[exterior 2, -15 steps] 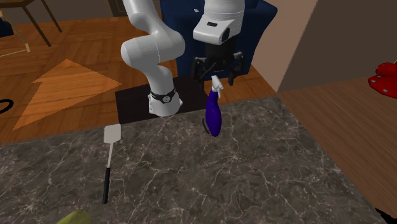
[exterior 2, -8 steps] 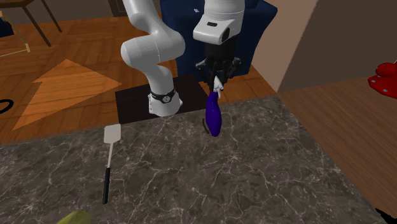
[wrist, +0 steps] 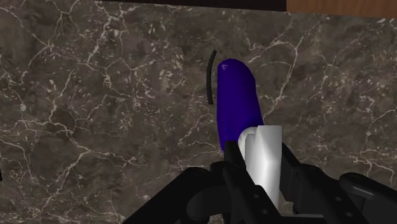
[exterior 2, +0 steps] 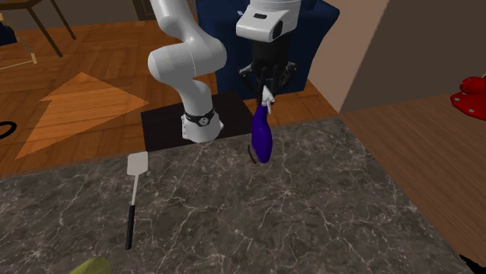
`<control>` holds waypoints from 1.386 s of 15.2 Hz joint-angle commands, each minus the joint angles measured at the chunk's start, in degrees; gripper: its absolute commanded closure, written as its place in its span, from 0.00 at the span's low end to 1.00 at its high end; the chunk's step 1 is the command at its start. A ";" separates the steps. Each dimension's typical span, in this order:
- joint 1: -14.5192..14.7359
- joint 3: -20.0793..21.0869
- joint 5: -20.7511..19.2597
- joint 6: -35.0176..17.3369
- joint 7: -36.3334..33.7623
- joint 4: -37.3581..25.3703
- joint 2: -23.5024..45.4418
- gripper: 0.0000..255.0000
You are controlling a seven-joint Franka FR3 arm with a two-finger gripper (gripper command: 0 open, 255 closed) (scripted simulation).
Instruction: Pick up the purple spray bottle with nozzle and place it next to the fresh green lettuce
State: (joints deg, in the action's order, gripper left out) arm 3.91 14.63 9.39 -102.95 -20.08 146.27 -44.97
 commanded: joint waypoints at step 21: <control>-1.14 -1.99 -2.06 15.94 -0.34 -18.87 2.96 1.00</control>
State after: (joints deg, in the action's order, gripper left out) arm 2.79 12.77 7.40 -87.68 -20.47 128.07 -42.04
